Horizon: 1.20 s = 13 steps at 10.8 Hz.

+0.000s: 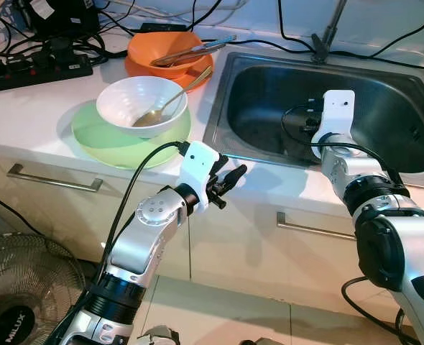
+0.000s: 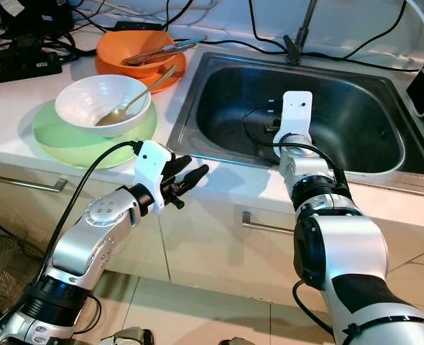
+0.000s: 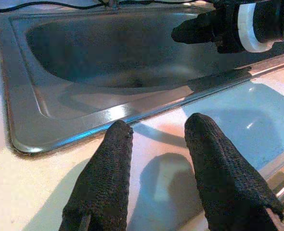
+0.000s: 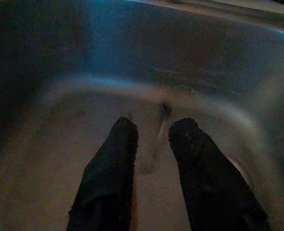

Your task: Kitchen organization

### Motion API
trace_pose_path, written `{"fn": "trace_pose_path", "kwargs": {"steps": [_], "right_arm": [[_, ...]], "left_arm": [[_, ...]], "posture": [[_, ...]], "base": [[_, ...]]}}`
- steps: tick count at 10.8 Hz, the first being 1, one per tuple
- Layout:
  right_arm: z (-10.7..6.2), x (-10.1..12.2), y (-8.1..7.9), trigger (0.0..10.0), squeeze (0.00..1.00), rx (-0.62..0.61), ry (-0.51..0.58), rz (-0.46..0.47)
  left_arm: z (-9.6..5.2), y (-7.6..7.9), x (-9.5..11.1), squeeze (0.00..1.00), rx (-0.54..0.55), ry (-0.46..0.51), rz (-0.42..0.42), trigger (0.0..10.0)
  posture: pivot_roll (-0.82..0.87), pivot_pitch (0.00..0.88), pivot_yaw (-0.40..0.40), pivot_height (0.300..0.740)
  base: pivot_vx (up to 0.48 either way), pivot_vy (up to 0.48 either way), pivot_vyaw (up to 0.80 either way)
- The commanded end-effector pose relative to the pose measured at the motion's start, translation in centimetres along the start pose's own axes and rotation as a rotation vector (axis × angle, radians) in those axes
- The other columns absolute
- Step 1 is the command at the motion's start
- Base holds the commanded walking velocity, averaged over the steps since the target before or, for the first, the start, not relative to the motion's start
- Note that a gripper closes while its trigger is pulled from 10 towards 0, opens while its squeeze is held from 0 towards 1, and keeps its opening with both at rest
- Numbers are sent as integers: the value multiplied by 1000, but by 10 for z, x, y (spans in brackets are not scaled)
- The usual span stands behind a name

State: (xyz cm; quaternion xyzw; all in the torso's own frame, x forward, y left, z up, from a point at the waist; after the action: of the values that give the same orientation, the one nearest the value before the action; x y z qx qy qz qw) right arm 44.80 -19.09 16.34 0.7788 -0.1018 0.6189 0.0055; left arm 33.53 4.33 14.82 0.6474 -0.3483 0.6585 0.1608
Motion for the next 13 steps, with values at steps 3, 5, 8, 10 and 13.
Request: {"fn": "trace_pose_path", "kwargs": {"steps": [3, 5, 8, 10, 13], "right_arm": [[-4, 50, -22, 10000, 0, 76, 235, -31], [-14, 73, -26, 10000, 0, 139, 418, -3], [-35, 61, -22, 10000, 0, 212, 543, -2], [-62, 47, -9, 10000, 0, 244, 620, -26], [-91, 30, -6, 10000, 0, 267, 645, 0]], "left_arm": [[0, -3, 6, 0, 41, 32, 46, 10000], [1, -9, 8, 0, 79, 51, 51, 10000], [1, -13, 7, 0, 111, 61, 62, 10000], [0, -14, 6, 0, 123, 64, 69, 10000], [-1, -15, 6, 0, 143, 76, 66, 10000]], "posture": [[125, 88, -57, 740], [98, 78, -53, 740], [71, 68, -43, 740], [50, 64, -32, 740], [42, 70, -25, 740]], "base": [[0, 0, 0], [0, 0, 0], [0, 0, 0], [0, 0, 0], [0, 0, 0]]}}
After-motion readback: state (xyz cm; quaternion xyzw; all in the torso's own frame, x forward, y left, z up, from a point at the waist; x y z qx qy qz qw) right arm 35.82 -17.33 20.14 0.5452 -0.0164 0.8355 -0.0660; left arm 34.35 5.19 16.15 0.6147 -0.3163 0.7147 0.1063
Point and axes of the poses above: a point about 5 cm out from each wrist's last joint towards the gripper, its own z axis pointing out of the wrist towards the gripper, its own x axis along the axis of the wrist's last joint, y = z × x, the point moved 4 cm from there along z, pointing out of the wrist towards the gripper, and after that the axes turned 12 degrees about z, right-handed, at the moved point
